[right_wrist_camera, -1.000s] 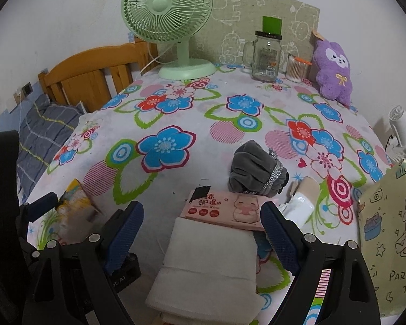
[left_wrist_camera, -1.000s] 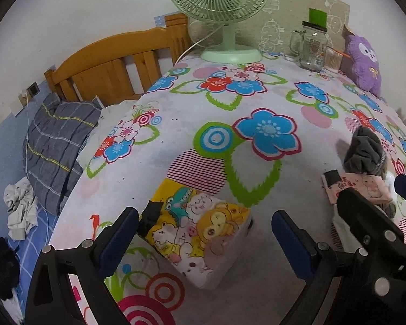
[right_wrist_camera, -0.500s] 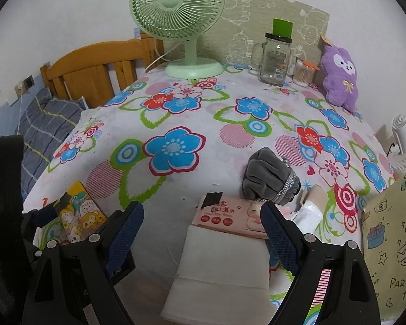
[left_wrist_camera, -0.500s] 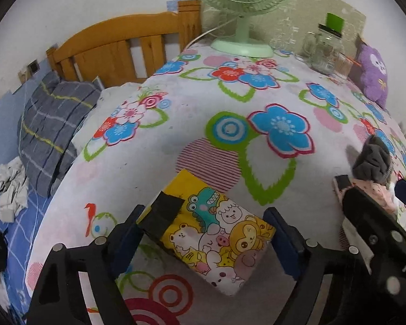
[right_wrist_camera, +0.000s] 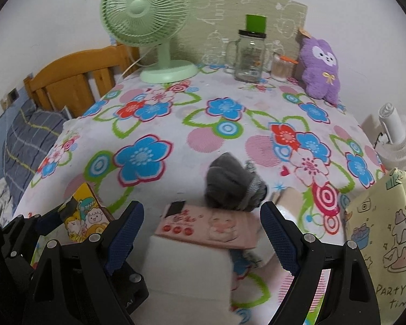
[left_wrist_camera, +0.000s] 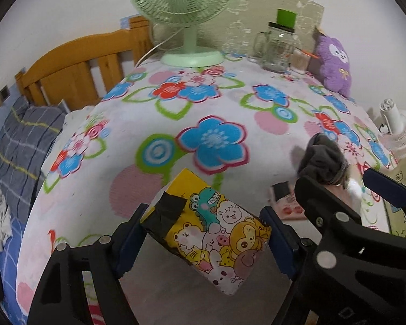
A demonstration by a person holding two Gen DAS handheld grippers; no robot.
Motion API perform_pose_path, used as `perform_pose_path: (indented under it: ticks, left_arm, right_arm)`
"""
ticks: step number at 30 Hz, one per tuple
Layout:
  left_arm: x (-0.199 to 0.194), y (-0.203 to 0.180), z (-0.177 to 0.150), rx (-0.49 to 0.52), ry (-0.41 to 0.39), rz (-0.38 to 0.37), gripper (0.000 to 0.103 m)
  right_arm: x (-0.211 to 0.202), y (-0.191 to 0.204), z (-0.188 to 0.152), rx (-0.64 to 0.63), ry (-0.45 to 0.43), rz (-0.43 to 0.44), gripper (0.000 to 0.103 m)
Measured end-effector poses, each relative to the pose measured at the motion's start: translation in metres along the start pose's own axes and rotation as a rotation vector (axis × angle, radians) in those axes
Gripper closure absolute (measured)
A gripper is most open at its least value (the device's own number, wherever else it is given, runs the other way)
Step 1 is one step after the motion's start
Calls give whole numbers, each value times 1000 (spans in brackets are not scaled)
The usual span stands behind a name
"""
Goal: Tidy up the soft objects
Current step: 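Raise the cartoon tissue pack and grey glove above the bed with both tools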
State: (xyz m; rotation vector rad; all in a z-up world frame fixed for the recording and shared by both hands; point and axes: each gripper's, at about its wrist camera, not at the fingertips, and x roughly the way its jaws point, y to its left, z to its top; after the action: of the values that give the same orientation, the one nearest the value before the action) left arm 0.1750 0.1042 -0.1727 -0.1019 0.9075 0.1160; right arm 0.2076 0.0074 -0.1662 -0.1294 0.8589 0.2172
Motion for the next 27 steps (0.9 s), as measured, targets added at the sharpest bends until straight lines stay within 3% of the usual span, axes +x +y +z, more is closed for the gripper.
perform_pose_path:
  ticks: [13,19,21,27]
  left_arm:
    - [21,-30,26,71,4,-32,20]
    - [30,-36,29,87,25,-32,20]
    - [33,-38,29,96,32,-27,20]
    - [34,-37,28,102,34,-23,20]
  right_arm:
    - [27,-31,20,87,34,-10,17]
    - [42,-34,21,101,71,-1,25]
    - [46,-35,21,103,82,-1,35]
    - [52,-35,19,98,93,5,40]
